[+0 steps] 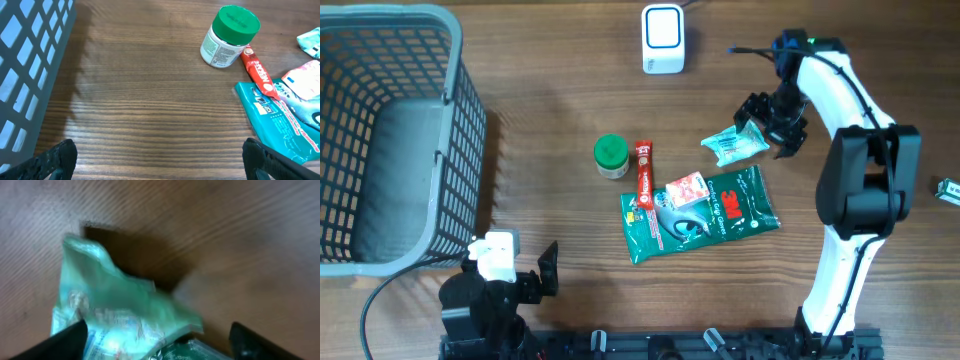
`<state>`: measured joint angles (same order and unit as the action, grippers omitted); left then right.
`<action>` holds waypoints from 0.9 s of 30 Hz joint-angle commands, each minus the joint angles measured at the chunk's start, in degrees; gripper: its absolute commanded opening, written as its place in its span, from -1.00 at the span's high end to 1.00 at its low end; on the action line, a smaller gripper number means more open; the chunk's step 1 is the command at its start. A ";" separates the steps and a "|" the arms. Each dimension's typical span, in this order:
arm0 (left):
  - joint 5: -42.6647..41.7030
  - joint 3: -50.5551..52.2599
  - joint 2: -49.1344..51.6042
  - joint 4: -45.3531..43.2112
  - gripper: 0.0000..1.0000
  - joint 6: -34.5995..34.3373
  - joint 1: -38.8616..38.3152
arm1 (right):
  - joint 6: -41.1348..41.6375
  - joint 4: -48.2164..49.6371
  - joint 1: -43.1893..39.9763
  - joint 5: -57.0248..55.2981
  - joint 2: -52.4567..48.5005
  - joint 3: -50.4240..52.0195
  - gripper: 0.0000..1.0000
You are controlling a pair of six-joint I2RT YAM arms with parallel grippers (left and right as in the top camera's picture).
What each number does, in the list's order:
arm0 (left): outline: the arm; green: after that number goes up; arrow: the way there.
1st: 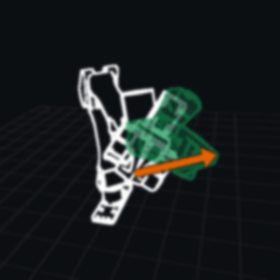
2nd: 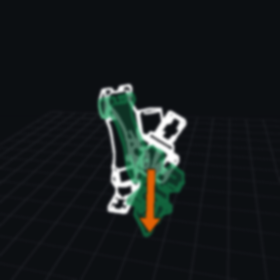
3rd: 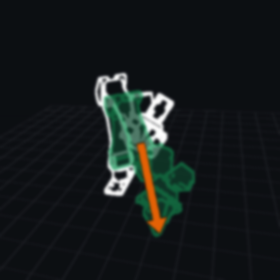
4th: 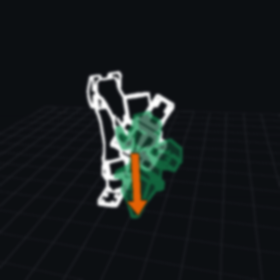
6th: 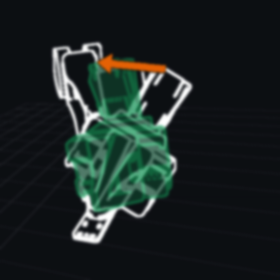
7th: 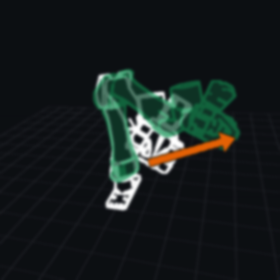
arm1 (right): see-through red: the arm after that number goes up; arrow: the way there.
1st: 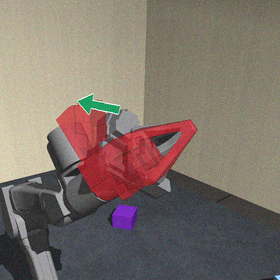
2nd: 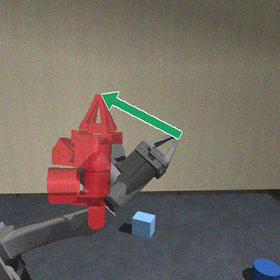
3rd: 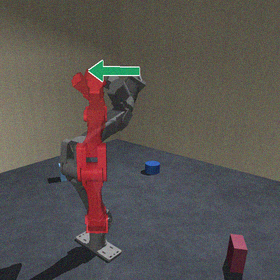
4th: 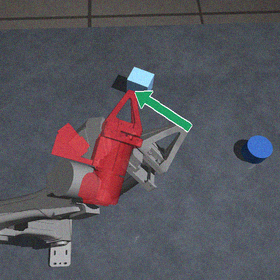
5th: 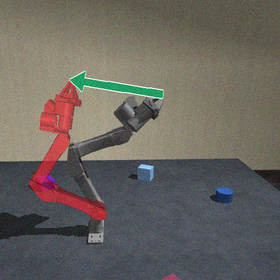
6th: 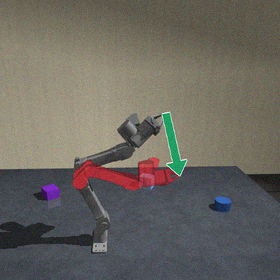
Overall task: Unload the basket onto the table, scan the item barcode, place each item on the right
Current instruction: 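Move the green box to the right table edge and release it, then grasp the mint wipes pack with the right gripper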
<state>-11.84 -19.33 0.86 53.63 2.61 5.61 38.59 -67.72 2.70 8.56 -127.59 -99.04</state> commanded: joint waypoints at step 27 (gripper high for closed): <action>-0.09 0.26 -0.26 -0.15 -1.00 -0.50 -0.24 | 13.55 -24.63 -4.87 45.72 7.50 8.66 0.91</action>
<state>-11.84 -19.33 0.84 53.63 2.61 5.61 42.89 -91.94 -2.31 51.57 -122.02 -90.13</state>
